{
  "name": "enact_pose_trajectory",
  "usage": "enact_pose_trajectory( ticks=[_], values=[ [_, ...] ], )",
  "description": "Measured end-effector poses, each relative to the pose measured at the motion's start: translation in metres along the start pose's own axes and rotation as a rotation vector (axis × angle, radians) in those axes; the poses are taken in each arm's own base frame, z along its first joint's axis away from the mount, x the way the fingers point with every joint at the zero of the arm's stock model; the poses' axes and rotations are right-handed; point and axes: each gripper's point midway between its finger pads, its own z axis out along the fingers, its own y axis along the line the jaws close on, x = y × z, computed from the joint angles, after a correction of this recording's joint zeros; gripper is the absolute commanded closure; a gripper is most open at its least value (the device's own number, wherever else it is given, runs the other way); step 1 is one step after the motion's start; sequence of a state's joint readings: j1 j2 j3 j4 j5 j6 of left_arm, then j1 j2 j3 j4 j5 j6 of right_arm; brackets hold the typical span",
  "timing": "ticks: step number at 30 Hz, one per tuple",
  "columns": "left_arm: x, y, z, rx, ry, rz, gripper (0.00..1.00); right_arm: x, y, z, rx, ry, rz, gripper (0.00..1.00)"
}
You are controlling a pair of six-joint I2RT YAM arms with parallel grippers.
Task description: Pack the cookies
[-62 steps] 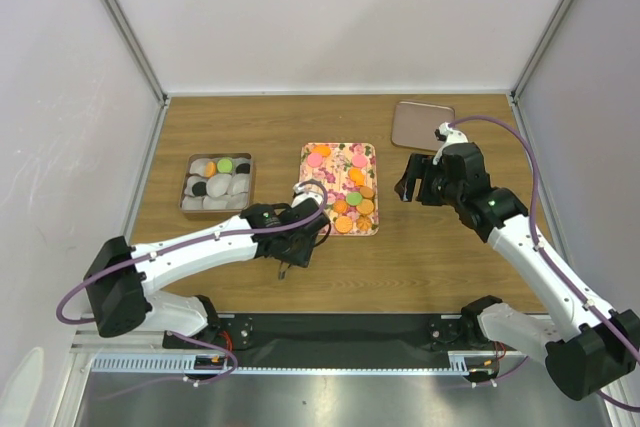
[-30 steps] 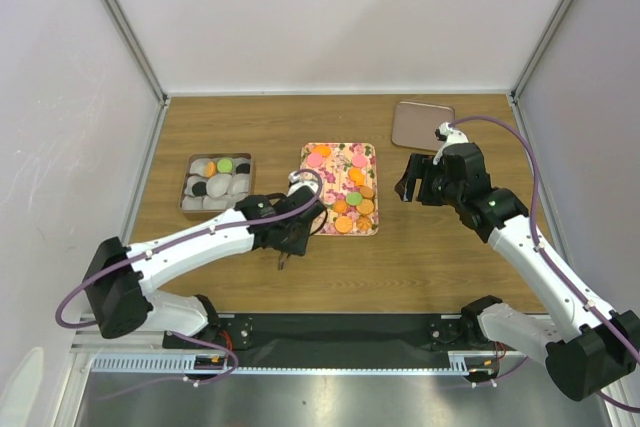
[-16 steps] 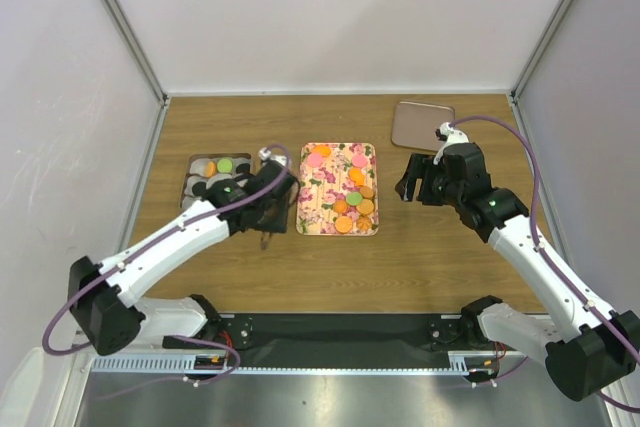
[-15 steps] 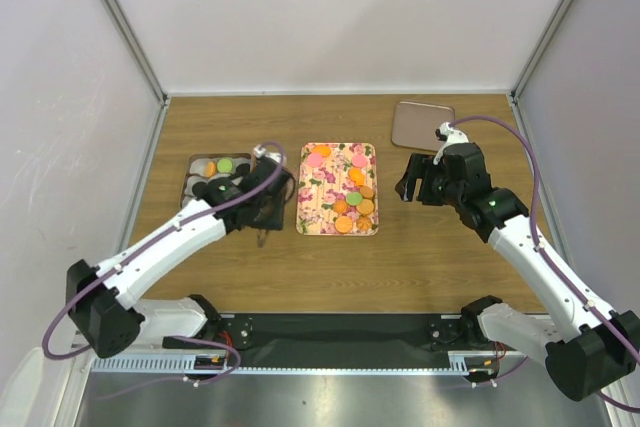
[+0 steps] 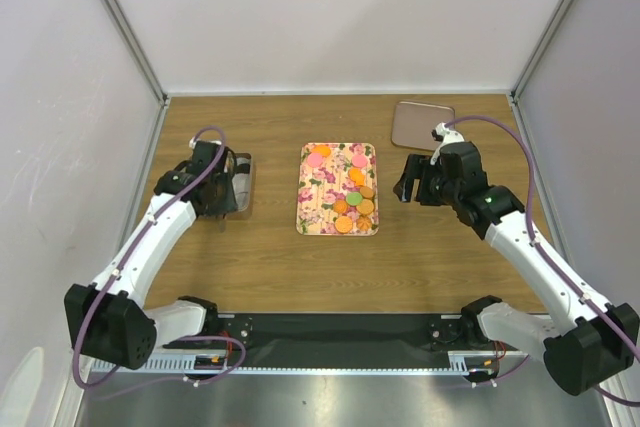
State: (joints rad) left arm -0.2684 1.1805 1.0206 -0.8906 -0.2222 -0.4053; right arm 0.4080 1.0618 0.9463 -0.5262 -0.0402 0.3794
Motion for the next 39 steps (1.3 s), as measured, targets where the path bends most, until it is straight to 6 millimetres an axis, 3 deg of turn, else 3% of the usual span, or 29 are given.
enact_pose_trajectory(
  ticks=[8, 14, 34, 39],
  values=[
    [0.003, 0.024, 0.023, -0.043, 0.033, -0.057, 0.62, 0.003, -0.001, 0.003, 0.002, 0.014, -0.011, 0.24],
    [0.008, 0.028, 0.032, -0.055, 0.055, -0.049, 0.62, 0.003, -0.001, 0.004, 0.002, 0.015, -0.015, 0.24],
    [0.007, 0.028, 0.033, -0.053, 0.047, -0.047, 0.55, 0.003, -0.001, 0.004, 0.003, 0.015, -0.015, 0.24],
    [0.007, 0.027, 0.026, -0.040, 0.035, -0.042, 0.56, 0.003, -0.001, 0.004, 0.003, 0.015, -0.014, 0.24]
  ],
)
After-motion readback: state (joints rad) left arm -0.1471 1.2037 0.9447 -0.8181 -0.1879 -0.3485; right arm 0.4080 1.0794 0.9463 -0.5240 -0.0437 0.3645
